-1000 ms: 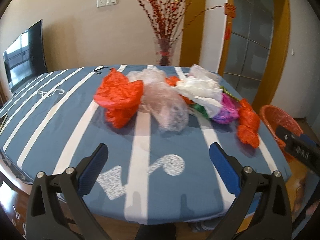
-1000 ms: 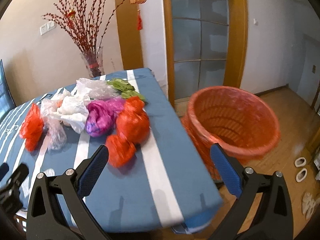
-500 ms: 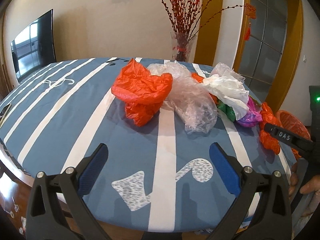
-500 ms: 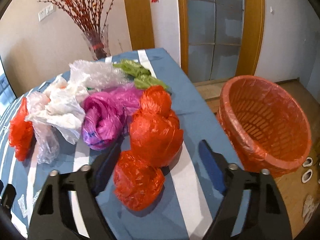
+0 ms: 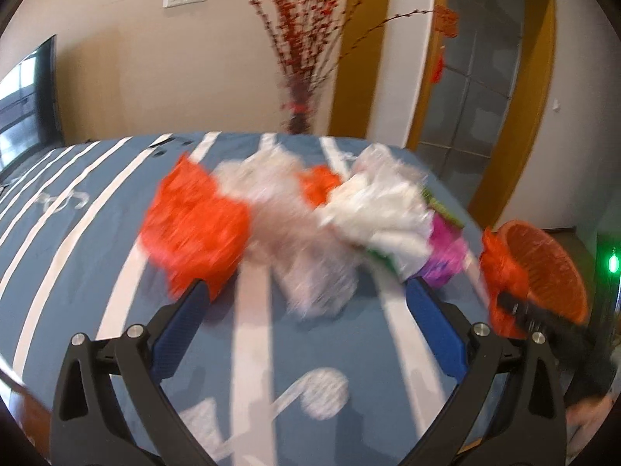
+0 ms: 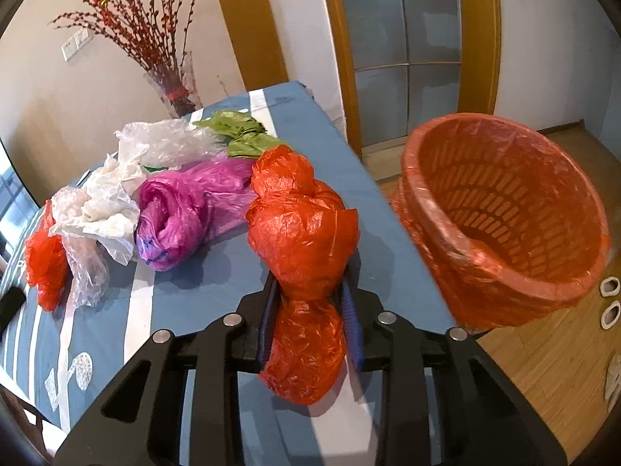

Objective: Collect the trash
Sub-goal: 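Grasp the white bag with the left gripper while the right gripper lifts the red bag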

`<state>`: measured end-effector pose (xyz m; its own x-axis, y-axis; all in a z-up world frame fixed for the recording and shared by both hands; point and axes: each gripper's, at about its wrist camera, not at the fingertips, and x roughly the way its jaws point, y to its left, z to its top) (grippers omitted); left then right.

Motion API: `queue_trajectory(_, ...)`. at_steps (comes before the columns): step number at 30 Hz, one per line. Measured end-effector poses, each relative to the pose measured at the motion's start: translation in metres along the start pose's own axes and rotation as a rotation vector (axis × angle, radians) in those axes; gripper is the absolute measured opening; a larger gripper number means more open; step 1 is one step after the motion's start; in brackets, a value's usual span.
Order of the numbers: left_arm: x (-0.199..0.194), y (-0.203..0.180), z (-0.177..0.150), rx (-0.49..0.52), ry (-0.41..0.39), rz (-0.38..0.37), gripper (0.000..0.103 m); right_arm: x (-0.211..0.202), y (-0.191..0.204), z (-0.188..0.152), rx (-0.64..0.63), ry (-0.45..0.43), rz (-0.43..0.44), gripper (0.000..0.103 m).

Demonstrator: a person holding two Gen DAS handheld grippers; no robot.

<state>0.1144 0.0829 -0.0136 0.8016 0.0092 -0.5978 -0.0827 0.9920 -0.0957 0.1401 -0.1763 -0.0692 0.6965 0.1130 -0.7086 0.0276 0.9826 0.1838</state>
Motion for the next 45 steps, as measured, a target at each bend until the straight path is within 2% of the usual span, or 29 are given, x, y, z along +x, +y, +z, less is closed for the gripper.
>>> queue_trajectory(3, 0.009, -0.017, 0.022, 0.023, -0.025, -0.03, 0.099, -0.005, -0.006, -0.002, 0.01, -0.002, 0.007, 0.031)
queue_trajectory(6, 0.026, -0.034, 0.041, 0.063, -0.03, -0.028, 0.098, -0.008, -0.009, -0.003, 0.012, -0.003, 0.014, 0.031)
queue_trajectory(7, 0.032, -0.039, 0.045, 0.073, -0.025, -0.022, 0.095, -0.009, -0.009, -0.003, 0.011, -0.004, 0.015, 0.031)
queue_trajectory(11, 0.062, -0.048, 0.055, 0.086, 0.045, -0.04, 0.081, -0.009, -0.013, -0.005, 0.009, 0.0, 0.016, 0.031)
queue_trajectory(15, 0.092, -0.052, 0.053, 0.107, 0.133, -0.054, 0.075, -0.006, -0.016, -0.008, 0.014, 0.012, 0.017, 0.031)
queue_trajectory(18, 0.104, -0.051, 0.046, 0.111, 0.172, -0.07, 0.059, -0.004, -0.016, -0.009, 0.014, 0.02, 0.018, 0.031)
queue_trajectory(20, 0.108, -0.052, 0.044, 0.115, 0.18, -0.092, 0.039, -0.004, -0.017, -0.009, 0.014, 0.022, 0.02, 0.031)
queue_trajectory(21, 0.108, -0.052, 0.043, 0.116, 0.178, -0.097, 0.035, -0.004, -0.017, -0.009, 0.015, 0.022, 0.021, 0.031)
queue_trajectory(22, 0.107, -0.052, 0.043, 0.117, 0.174, -0.106, 0.024, -0.004, -0.017, -0.008, 0.016, 0.022, 0.022, 0.031)
queue_trajectory(23, 0.106, -0.052, 0.043, 0.117, 0.17, -0.122, 0.018, -0.004, -0.017, -0.008, 0.017, 0.022, 0.023, 0.031)
queue_trajectory(26, 0.099, -0.052, 0.044, 0.118, 0.153, -0.143, 0.014, -0.006, -0.018, -0.008, 0.019, 0.02, 0.024, 0.031)
queue_trajectory(34, 0.063, -0.061, 0.049, 0.139, 0.094, -0.192, 0.013, -0.024, -0.022, 0.001, 0.01, -0.032, 0.024, 0.031)
queue_trajectory(40, 0.033, -0.085, 0.053, 0.171, 0.055, -0.258, 0.013, -0.047, -0.029, 0.012, -0.009, -0.101, 0.017, 0.031)
queue_trajectory(45, 0.019, -0.115, 0.054, 0.2, 0.048, -0.317, 0.014, -0.064, -0.049, 0.019, 0.014, -0.147, -0.008, 0.031)
